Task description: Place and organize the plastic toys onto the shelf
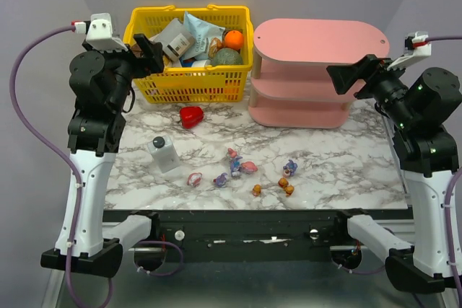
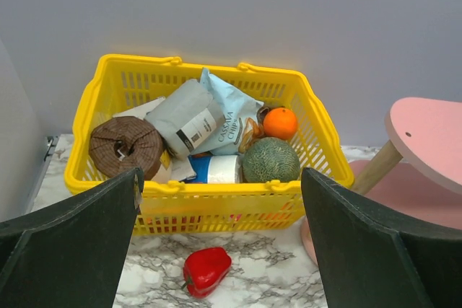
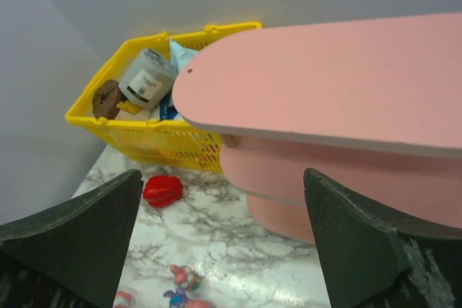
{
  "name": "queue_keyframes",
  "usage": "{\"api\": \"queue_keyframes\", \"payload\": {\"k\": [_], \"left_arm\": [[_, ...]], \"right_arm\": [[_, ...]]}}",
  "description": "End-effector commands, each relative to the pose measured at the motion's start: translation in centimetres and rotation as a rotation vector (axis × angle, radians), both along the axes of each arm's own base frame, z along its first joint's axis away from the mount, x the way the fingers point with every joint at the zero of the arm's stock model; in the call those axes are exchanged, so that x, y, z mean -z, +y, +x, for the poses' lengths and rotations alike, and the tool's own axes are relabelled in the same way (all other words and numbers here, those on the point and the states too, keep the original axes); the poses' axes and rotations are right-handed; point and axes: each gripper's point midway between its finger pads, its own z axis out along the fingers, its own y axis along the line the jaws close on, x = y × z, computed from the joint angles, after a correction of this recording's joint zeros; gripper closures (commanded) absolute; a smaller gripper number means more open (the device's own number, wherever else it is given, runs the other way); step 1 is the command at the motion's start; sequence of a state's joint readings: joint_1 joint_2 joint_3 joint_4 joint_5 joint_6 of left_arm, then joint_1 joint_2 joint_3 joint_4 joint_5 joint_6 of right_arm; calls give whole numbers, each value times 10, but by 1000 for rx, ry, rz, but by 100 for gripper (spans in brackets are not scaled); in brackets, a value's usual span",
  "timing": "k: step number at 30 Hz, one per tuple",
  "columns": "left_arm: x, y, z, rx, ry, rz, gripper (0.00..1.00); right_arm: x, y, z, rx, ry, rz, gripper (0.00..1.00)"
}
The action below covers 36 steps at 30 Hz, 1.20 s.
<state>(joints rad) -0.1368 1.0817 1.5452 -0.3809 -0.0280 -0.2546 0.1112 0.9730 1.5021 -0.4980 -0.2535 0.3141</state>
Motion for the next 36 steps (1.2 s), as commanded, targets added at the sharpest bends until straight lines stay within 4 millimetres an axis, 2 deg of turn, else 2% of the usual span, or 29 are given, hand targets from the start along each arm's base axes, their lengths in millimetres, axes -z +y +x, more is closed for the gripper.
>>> {"api": "queue_keyframes", "payload": {"k": [1, 2, 4, 5, 8, 9, 12, 13, 14, 15, 16, 17, 22, 23, 27, 29, 30, 34, 35, 36], "left_arm": [[6, -13, -5, 83, -27, 16, 1], [9, -13, -5, 85, -24, 16, 1], [18, -21, -3, 127, -12, 22, 1], [21, -24, -1, 145, -7, 32, 1], [32, -37, 4, 205, 11, 11, 1], [36, -40, 8, 214, 21, 3, 1], [46, -45, 17, 229, 49, -39, 1], [47, -47, 19, 235, 53, -45, 1], [49, -50, 20, 251, 59, -48, 1], [51, -52, 22, 259, 69, -56, 1], [53, -53, 23, 262, 73, -58, 1], [54, -54, 24, 265, 76, -59, 1], [62, -58, 31, 267, 90, -104, 1], [62, -59, 33, 268, 94, -117, 1], [69, -69, 48, 301, 129, -184, 1], [67, -75, 50, 324, 126, -206, 1], [69, -76, 52, 327, 131, -212, 1], [73, -81, 57, 342, 142, -233, 1], [75, -82, 58, 347, 147, -237, 1], [76, -84, 58, 355, 151, -241, 1]], "right_arm": [[30, -6, -13, 26, 119, -6, 0], [44, -8, -16, 37, 171, -10, 0], [58, -11, -21, 64, 222, 10, 0], [75, -15, -23, 90, 274, 11, 0], [94, -13, -37, 102, 328, 43, 1], [110, -8, -39, 89, 369, 53, 1], [136, 11, -52, 48, 451, 74, 2], [145, 26, -60, -1, 481, 64, 2], [155, 29, -64, 10, 518, 57, 3], [162, 39, -69, -20, 546, 55, 4], [178, 51, -77, -34, 600, 54, 4], [190, 50, -79, -4, 637, 45, 5], [248, 73, -94, 43, 813, 32, 7], [266, 68, -90, 108, 827, 10, 10], [310, 67, -85, 212, 878, -3, 10], [328, 68, -83, 267, 906, 1, 10], [344, 64, -87, 295, 928, -22, 10], [376, 67, -84, 323, 939, -33, 9], [375, 74, -75, 307, 905, -11, 9], [380, 72, -71, 322, 892, -32, 9]]}}
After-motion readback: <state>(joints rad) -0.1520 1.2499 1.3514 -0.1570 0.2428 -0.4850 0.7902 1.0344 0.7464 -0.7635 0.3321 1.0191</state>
